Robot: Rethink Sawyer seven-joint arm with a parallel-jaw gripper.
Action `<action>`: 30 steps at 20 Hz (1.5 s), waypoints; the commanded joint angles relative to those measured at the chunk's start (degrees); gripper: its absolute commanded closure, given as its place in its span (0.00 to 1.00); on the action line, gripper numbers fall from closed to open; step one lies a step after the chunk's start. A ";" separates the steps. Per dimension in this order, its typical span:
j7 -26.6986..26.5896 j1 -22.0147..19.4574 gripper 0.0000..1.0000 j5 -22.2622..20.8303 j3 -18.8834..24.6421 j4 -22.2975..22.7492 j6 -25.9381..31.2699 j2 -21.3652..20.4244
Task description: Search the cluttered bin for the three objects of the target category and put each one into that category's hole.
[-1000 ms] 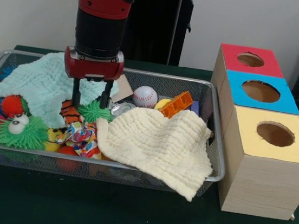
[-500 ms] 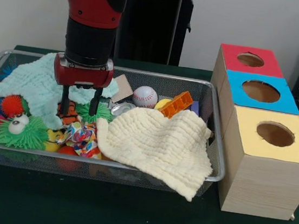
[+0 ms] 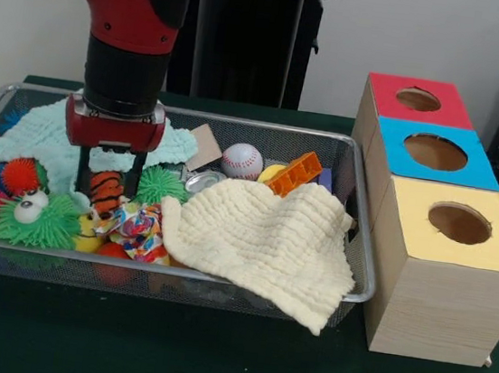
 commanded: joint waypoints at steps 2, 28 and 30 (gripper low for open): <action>-8.49 0.01 0.00 -3.99 -1.76 -3.77 5.24 2.70; -8.36 -1.09 1.00 15.48 6.27 9.98 17.07 -13.47; -7.60 -1.32 1.00 18.50 7.56 12.10 17.39 -16.75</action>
